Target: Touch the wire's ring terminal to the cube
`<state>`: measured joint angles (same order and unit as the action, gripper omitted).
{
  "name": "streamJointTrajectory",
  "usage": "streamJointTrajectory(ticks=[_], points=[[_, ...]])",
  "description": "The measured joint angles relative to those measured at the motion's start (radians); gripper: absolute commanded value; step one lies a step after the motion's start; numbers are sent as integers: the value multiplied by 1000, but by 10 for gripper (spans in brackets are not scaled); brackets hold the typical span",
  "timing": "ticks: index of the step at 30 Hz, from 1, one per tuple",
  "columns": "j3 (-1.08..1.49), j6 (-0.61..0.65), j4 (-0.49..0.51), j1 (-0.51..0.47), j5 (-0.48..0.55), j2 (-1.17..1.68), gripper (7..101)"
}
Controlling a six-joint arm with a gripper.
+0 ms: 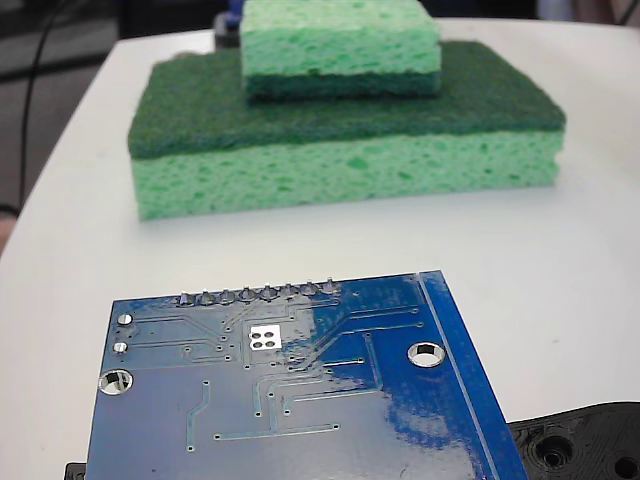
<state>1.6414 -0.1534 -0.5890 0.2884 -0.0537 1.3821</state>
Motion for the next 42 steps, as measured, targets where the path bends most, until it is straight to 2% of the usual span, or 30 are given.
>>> streamJointTrajectory(ticks=[6, 15, 20, 24, 32, 34, 37, 42], points=[[57, 17, -110, 9, -40, 202, 1003], [354, 29, -245, -17, -80, 650, 1003], [600, 67, -169, -51, -80, 927, 1003], [854, 87, -92, -130, -8, 1169, 1003], [1223, 103, -183, -229, 75, 1640, 1003], [1241, 110, -156, -252, 101, 1674, 1003], [1282, 120, -209, -273, 103, 1660, 1003], [1333, 138, -201, -325, 115, 1671, 1003]])
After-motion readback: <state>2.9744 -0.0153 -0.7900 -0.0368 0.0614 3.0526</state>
